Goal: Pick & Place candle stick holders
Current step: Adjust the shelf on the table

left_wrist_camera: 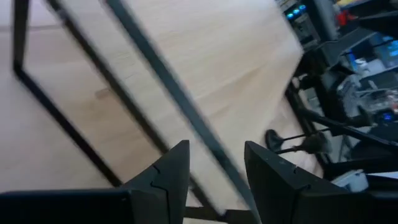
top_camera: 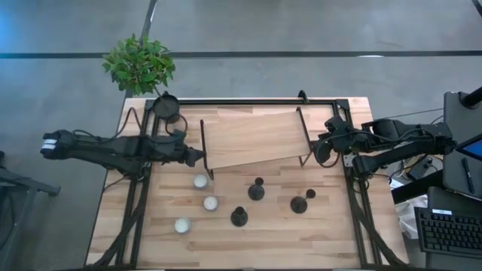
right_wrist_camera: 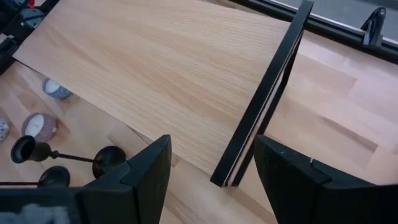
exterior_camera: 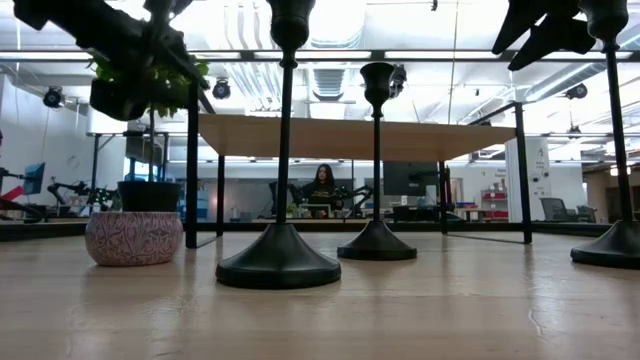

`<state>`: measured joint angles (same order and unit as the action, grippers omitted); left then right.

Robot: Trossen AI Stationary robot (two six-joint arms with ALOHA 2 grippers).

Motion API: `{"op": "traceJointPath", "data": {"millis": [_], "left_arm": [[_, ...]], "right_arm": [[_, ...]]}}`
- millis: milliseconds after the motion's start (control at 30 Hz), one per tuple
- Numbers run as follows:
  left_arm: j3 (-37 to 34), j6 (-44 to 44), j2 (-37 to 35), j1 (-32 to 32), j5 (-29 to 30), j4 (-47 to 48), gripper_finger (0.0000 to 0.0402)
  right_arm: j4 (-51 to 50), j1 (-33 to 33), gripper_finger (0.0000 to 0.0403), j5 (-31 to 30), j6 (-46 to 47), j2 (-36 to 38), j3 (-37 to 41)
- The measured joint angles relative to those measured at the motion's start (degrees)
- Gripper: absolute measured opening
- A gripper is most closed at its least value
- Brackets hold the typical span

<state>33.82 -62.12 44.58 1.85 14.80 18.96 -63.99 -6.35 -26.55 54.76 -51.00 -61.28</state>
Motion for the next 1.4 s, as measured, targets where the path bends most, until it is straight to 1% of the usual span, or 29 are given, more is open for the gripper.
{"op": "traceJointPath", "data": {"millis": [133,300,433,533,767,933,1167,1400], "left_arm": [[-1.1,-0.5,0.0,-0.4,-0.3,-1.0,0.0149],[-1.8,0.9,0.0,-0.8,-1.3,-5.5,0.0149],[-1.9,1.6,0.0,-1.8,-1.5,-5.6,0.0144],[-2.3,1.6,0.0,-2.9,-2.3,-5.7,0.0124],[-2.4,2.9,0.0,-5.6,-3.9,-5.5,0.0064],[-2.4,3.9,0.0,-7.5,-4.6,-5.7,0.0041],[-2.4,5.9,0.0,-10.1,-5.6,-5.8,0.0036],[-2.4,8.6,0.0,-13.5,-7.7,-5.9,0.0035]], "right_arm": [[0.0,0.0,0.0221,0.0,-0.8,0.0,0.0],[0.0,0.0,0.0221,-0.6,-1.0,0.0,0.0],[0.0,0.0,0.0221,-1.7,-1.0,0.0,0.0],[0.3,0.0,0.0221,-2.0,-1.0,0.0,0.0],[0.8,0.0,0.0221,-2.0,-0.9,0.0,-0.1],[2.1,0.0,0.0221,-2.0,-1.2,0.0,-0.1],[2.4,0.0,0.0221,-2.1,-1.3,0.0,-0.1],[2.7,0.0,0.0221,-2.1,-1.4,0.0,-0.1]]}}
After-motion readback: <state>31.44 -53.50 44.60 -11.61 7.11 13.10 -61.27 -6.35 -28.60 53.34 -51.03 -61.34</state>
